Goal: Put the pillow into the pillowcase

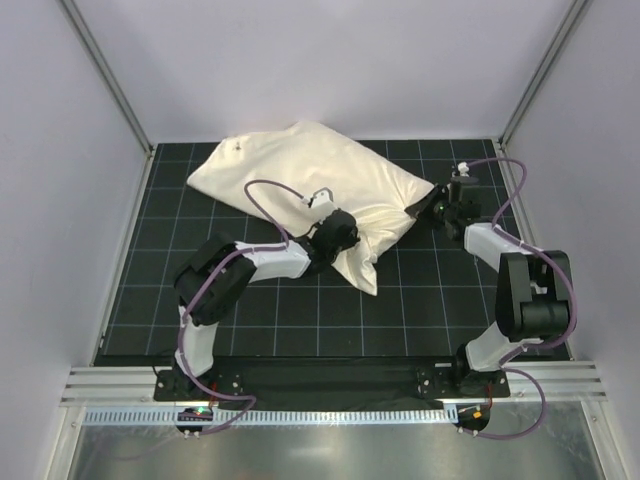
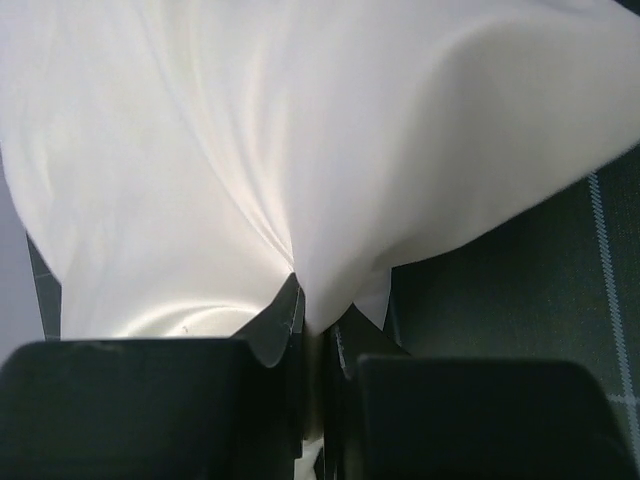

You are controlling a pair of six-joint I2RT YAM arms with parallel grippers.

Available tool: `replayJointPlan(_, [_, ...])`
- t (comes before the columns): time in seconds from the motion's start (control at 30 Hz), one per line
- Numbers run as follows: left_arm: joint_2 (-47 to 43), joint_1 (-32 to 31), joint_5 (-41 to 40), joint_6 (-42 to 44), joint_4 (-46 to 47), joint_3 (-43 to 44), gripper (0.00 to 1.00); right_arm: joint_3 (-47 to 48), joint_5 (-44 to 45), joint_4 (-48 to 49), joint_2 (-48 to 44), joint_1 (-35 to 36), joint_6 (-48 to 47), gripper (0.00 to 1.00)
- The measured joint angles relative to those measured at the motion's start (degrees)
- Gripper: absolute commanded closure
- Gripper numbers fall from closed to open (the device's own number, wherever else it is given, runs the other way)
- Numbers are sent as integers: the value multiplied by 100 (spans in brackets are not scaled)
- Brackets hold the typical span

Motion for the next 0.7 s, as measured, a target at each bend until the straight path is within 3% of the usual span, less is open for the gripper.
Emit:
replayJointPlan(0.17, [-101,232,203,372,125,-57,100,-125,52,-210,-498,81,-52,96])
replayJointPlan(0.33, [-916,205,363,721,-326,-219,100,205,-2,-957,-857,114,-98,96])
replayJointPlan(0.53, [-2597,192,409,1351,-1375,247,100,1766,-411,-2000,-1410,271,-105,96])
replayJointPlan(0.7, [-3635,-275,389,1943,-2184,1462,100,3550,-715,-2540,-1908,400,-81,96])
